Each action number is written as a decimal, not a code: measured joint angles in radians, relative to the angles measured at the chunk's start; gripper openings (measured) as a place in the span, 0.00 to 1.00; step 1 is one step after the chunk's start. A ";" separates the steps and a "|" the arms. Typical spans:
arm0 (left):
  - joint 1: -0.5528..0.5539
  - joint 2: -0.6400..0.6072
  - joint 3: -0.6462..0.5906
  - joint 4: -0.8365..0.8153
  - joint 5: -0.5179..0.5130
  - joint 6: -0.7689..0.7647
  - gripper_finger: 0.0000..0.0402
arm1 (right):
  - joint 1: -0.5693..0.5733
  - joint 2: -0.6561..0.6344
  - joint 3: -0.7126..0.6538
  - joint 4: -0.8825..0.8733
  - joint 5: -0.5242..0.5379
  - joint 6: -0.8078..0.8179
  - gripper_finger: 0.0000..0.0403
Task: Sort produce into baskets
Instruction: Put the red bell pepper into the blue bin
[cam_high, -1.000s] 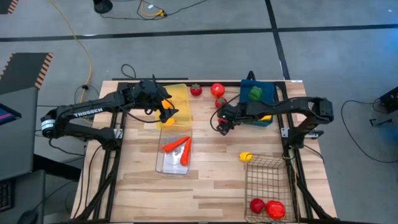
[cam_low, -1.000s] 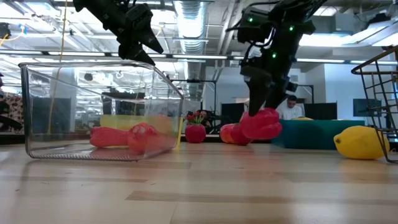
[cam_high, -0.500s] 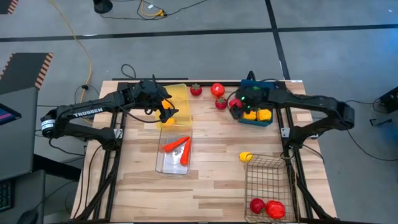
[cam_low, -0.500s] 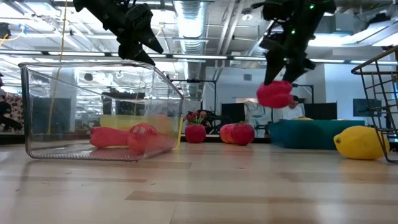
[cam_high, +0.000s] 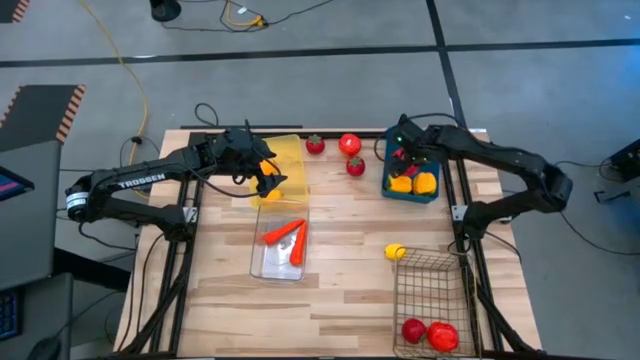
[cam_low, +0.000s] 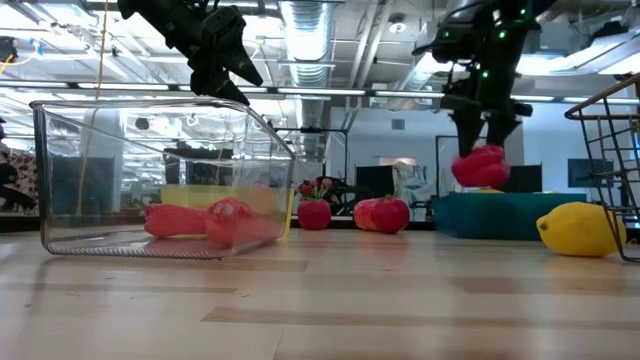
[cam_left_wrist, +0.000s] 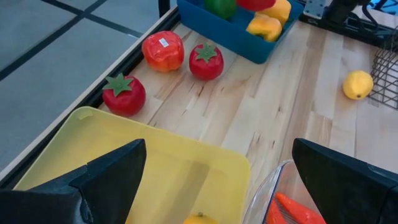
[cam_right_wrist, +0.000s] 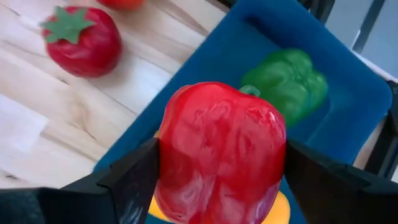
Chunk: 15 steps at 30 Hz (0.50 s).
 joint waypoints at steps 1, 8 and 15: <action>0.000 0.000 0.000 0.000 0.000 0.000 0.97 | -0.007 0.010 0.000 -0.002 0.000 0.000 0.85; 0.000 0.000 0.000 0.000 0.000 0.000 0.97 | -0.027 0.079 0.000 -0.004 0.001 0.000 0.86; 0.000 0.000 0.000 0.002 0.000 0.000 0.97 | -0.026 0.151 0.000 -0.009 0.000 0.000 0.88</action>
